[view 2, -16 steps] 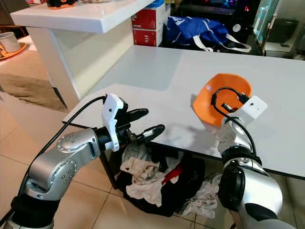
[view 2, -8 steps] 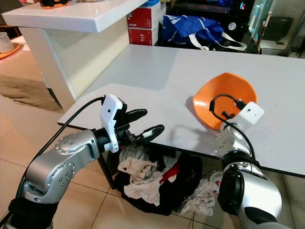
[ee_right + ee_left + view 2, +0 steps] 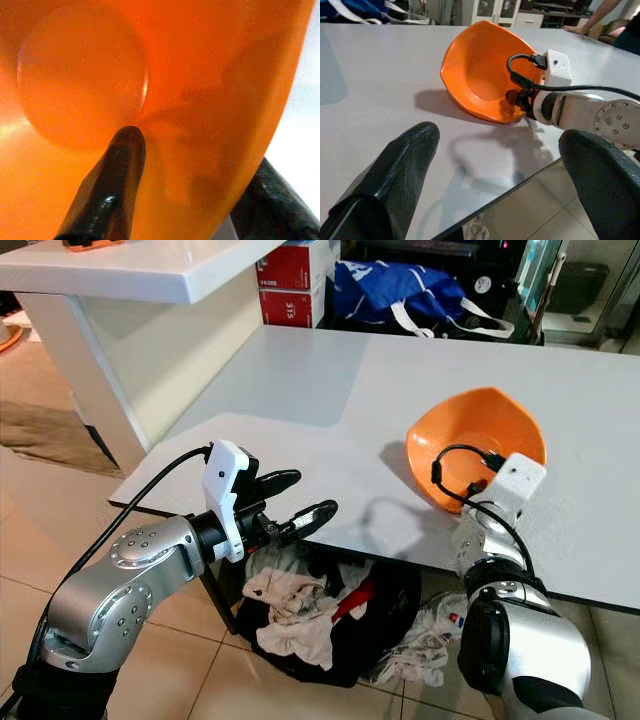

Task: Setting the table

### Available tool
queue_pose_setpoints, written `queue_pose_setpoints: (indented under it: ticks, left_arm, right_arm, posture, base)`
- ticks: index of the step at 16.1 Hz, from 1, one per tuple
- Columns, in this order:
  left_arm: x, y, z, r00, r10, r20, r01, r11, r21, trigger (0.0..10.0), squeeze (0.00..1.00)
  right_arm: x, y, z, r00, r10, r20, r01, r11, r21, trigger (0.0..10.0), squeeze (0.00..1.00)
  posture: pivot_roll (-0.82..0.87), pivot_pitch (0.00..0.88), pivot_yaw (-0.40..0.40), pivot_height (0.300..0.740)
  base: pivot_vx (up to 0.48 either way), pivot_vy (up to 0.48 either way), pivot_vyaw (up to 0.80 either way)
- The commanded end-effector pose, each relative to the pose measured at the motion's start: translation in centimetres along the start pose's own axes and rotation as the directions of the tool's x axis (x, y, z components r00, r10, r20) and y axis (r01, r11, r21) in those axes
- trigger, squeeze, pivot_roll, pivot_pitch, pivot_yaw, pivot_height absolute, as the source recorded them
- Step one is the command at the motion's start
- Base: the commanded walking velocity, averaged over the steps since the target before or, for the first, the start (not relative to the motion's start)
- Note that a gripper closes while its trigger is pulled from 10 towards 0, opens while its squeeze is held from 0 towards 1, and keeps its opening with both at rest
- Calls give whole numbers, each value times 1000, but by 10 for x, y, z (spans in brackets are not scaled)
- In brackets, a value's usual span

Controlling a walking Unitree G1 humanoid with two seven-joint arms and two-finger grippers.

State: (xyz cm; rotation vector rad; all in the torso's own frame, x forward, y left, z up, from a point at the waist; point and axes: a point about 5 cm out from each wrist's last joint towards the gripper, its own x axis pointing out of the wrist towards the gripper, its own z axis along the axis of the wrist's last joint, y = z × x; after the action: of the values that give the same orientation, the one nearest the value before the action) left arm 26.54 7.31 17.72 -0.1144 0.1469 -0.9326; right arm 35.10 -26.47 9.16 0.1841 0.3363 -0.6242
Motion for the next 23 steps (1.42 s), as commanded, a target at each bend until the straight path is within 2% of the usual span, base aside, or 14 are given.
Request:
queue_pose_setpoints:
  ticks: [1,6,9,14,18,21,23]
  left_arm:
    - [-2,0,2,1000,6,8,-6,1000,-1,10000,0]
    - [-1,1,2,1000,15,16,-15,1000,-5,10000,0]
    - [-1,2,3,1000,24,19,-24,1000,-3,10000,0]
    - [-1,3,3,999,32,23,-32,999,-3,10000,0]
    - [-1,5,3,999,37,25,-37,999,2,10000,0]
    - [0,6,3,999,40,29,-40,999,-3,10000,0]
    - [1,7,4,998,45,35,-45,999,-2,10000,0]
  right_arm:
    - [0,1,-2,1000,-8,-16,7,999,-50,10000,1000]
    - [2,7,21,1000,-2,31,2,1000,-12,10000,1000]
    - [2,9,32,998,3,67,-2,1000,-18,10000,1000]
    - [3,10,36,997,4,80,-3,1000,-23,10000,1000]
    - [2,14,50,992,15,121,-13,1000,-13,10000,1000]
    - [2,14,53,992,14,128,-11,1000,-21,10000,1000]
    - [1,18,65,984,26,178,-18,999,-44,10000,1000]
  posture:
    - [93,1,91,740]
    - [87,0,89,740]
    - [88,0,89,740]
    - [87,0,88,740]
    - [80,0,90,740]
    - [79,0,87,740]
    - [77,0,85,740]
  base:
    - [0,0,0]
    - [0,0,0]
    - [0,0,0]
    - [0,0,0]
    - [0,0,0]
    - [0,0,0]
    - [0,0,0]
